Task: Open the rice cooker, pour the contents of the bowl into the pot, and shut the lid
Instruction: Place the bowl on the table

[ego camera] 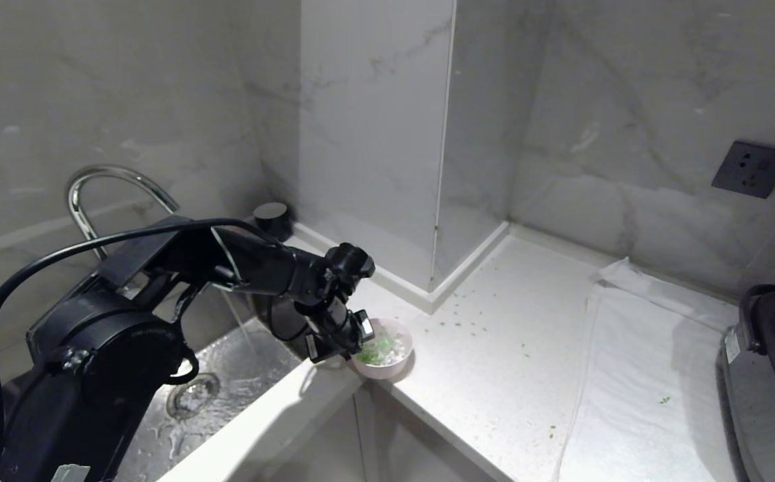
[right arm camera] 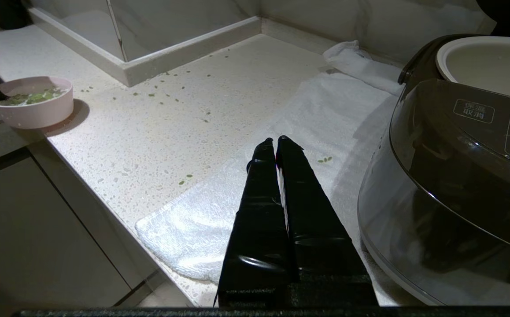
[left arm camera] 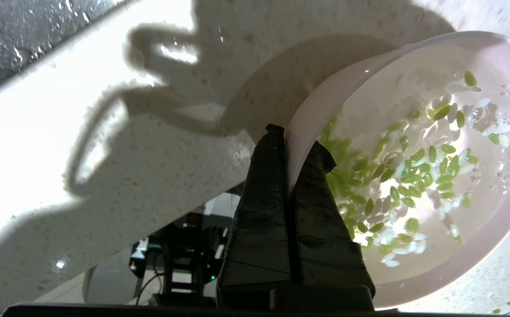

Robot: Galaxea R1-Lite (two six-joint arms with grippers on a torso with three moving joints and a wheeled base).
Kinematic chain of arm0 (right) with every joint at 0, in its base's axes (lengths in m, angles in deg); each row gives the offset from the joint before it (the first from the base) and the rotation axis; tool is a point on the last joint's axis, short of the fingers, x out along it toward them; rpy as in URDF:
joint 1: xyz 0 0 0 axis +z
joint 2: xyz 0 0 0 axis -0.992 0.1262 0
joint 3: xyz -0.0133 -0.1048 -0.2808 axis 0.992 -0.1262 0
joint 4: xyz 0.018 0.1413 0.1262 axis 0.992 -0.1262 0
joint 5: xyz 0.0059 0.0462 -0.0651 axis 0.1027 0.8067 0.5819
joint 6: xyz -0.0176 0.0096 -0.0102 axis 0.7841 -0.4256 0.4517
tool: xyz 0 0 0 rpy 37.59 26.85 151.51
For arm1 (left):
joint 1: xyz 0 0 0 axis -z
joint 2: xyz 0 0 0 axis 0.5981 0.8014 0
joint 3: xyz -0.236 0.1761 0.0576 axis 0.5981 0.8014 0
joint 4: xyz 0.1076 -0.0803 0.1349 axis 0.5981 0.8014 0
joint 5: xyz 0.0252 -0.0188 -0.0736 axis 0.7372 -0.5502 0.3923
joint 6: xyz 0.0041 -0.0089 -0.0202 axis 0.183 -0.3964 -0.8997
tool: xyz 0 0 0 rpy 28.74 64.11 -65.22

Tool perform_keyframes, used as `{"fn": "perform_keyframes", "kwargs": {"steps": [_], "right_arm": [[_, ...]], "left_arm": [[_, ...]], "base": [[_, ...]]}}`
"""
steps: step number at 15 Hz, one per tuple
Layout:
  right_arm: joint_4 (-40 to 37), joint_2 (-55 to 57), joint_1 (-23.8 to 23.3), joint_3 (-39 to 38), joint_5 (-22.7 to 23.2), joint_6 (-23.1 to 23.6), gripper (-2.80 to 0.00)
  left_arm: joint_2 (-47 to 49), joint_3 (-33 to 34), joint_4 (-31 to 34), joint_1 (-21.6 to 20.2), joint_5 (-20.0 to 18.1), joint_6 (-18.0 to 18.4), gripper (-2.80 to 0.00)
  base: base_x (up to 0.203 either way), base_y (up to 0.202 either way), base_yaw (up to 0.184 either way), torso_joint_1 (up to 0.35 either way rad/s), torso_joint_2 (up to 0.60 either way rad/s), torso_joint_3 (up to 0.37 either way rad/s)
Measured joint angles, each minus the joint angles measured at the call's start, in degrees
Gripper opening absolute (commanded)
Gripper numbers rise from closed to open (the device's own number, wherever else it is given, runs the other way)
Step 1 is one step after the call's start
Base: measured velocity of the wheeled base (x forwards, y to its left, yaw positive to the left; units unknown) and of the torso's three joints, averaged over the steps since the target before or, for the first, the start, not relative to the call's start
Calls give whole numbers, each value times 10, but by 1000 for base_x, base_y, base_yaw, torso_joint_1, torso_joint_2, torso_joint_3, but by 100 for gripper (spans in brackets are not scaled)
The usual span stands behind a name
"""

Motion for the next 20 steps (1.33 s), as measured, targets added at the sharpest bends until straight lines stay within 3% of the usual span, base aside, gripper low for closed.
{"fn": "perform_keyframes", "kwargs": {"steps": [12, 17, 20], "right_arm": [[0, 0, 0, 0, 0, 0, -280], [0, 0, 0, 0, 0, 0, -280], [0, 0, 0, 0, 0, 0, -280]], "left_arm": [[14, 2, -1, 63, 15, -12, -280], [31, -34, 1, 79, 17, -17, -280], [49, -64, 2, 95, 43, -17, -280]], "base": [[0, 0, 0, 0, 0, 0], [0, 0, 0, 0, 0, 0], [0, 0, 0, 0, 0, 0]]}}
